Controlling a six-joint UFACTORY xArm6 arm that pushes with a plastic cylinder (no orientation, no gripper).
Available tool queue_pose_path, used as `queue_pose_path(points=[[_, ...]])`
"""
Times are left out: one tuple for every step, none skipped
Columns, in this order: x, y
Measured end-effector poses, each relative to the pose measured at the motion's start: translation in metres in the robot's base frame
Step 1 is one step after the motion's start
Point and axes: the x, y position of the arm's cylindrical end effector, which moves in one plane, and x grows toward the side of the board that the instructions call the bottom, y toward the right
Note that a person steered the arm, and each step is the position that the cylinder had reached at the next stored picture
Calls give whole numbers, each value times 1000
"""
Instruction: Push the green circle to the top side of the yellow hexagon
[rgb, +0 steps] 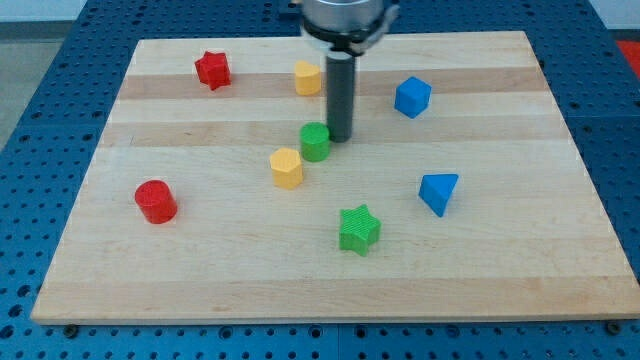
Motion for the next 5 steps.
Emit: queue_pose_path(points=[[5, 9], [26, 38], [40, 38], [27, 8], [-10, -25]])
